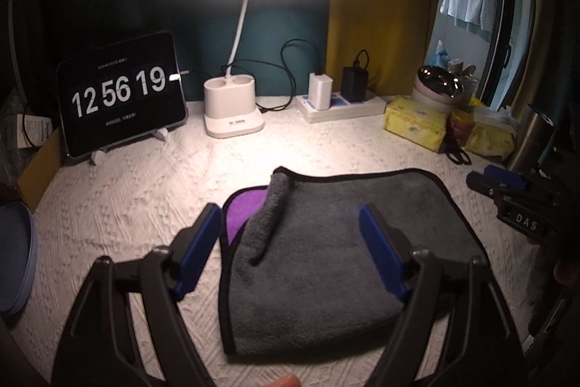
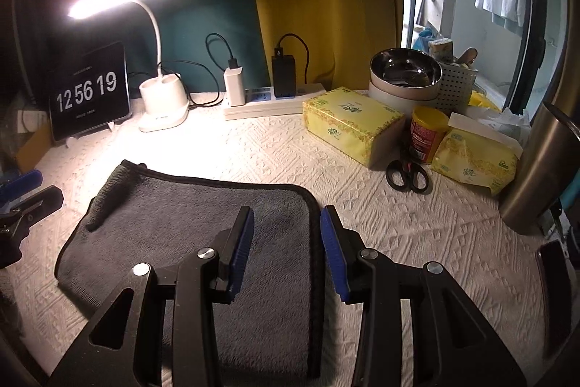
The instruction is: Fold towel
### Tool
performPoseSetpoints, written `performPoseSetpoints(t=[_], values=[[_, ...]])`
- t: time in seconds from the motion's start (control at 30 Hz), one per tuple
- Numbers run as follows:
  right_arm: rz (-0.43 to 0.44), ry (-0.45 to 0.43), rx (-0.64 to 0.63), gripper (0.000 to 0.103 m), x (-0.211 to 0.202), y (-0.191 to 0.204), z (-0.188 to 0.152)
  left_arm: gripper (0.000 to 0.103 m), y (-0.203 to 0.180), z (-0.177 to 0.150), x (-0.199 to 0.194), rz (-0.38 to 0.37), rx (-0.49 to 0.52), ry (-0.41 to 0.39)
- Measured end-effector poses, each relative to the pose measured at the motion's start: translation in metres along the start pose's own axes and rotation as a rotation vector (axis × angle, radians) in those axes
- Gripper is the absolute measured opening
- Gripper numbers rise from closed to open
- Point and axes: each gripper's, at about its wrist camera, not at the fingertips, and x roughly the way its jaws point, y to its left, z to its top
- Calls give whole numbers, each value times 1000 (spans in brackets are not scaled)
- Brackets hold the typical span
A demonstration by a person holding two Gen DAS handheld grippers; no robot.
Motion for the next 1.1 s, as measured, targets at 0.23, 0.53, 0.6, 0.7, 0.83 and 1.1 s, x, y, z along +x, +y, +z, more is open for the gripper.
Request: performPoseSetpoints(t=[0.23,0.53,0.6,0.7,0.83,1.1], values=[[5,-5,-7,41,-23,7,-13,79,-3,-14,-23,-9,0,-6],[18,-7,-9,41,-46,16,-28,79,-8,-39,-45,5,15,-8],[19,-6,-10,41,-50,18,-31,79,-10,-46,-50,0,14,-4],[20,-7,-15,41,-57,20,-36,79,-13,-53,-55,-4,14,0],[20,-6,-16,41,-65,23,-44,79,-14,-61,-62,-8,13,2],[23,-5,-23,41,-86,29,-63,79,-17,-77,-83,-18,13,-7]])
